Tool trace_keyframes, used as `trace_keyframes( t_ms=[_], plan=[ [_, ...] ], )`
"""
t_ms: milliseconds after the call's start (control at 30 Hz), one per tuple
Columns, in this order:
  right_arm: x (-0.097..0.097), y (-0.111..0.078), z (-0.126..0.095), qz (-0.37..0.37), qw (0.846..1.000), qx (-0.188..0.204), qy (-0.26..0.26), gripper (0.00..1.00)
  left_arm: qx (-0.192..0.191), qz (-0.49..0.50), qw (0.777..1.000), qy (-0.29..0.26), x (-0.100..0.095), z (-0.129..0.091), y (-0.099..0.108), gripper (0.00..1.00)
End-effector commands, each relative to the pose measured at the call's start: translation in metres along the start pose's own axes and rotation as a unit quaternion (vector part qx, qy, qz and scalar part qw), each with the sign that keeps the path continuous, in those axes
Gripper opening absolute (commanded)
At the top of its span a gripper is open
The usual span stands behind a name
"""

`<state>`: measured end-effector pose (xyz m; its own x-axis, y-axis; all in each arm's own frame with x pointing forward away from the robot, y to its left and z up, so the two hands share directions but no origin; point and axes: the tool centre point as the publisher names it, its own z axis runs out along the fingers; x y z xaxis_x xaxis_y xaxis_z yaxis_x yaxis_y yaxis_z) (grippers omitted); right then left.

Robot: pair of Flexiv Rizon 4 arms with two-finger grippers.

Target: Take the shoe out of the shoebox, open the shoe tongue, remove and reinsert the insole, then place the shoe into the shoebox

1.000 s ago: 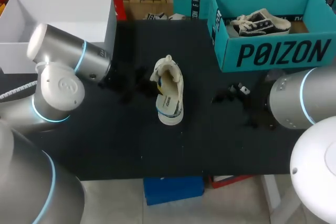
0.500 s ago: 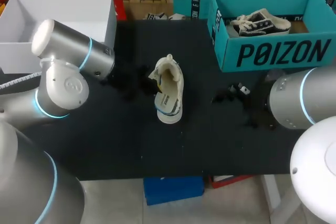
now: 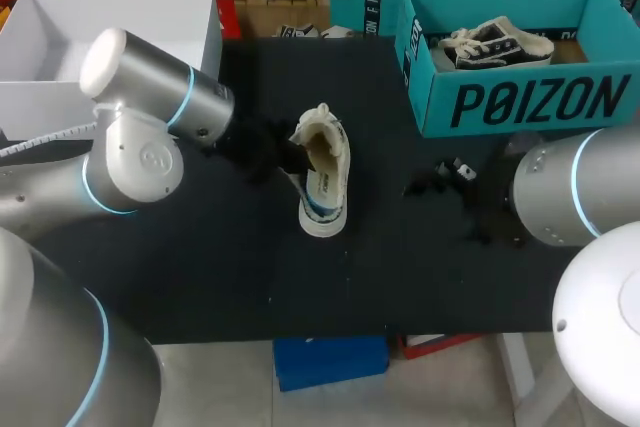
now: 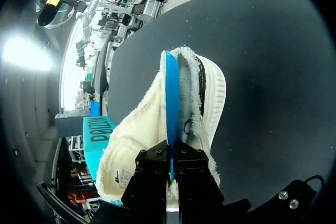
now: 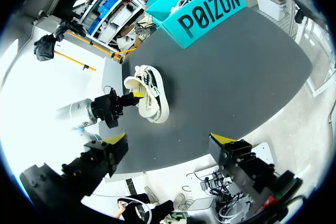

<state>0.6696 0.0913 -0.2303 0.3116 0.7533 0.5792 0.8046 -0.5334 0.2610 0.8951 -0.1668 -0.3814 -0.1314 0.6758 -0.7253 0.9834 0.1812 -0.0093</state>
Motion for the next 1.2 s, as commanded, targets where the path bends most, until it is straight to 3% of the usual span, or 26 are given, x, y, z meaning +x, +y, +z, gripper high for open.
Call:
trace_keyframes(
  t_ms=[33,833,1033,1067,1100,1200],
  plan=[
    [0.003,-0.005,0.006,0.002,1.0,-0.01,-0.001,1.0,-0.006,0.002,1.0,0.006,0.003,-0.002,0.0,0.0],
    [0.003,-0.005,0.006,0.002,1.0,-0.01,-0.001,1.0,-0.049,-0.028,0.998,0.014,0.011,0.007,0.023,0.0],
    [0.003,-0.005,0.006,0.002,1.0,-0.01,-0.001,1.0,-0.026,-0.026,0.999,-0.003,0.0,0.003,0.015,0.02],
    [0.003,-0.005,0.006,0.002,1.0,-0.01,-0.001,1.0,-0.019,-0.024,1.0,-0.005,-0.002,0.002,0.013,0.72],
    [0.003,-0.005,0.006,0.002,1.0,-0.01,-0.001,1.0,-0.011,-0.023,1.0,-0.008,-0.004,-0.001,0.01,1.0],
    [0.003,-0.005,0.006,0.002,1.0,-0.01,-0.001,1.0,0.002,-0.017,1.0,-0.013,-0.009,-0.01,0.003,1.0]
  ],
)
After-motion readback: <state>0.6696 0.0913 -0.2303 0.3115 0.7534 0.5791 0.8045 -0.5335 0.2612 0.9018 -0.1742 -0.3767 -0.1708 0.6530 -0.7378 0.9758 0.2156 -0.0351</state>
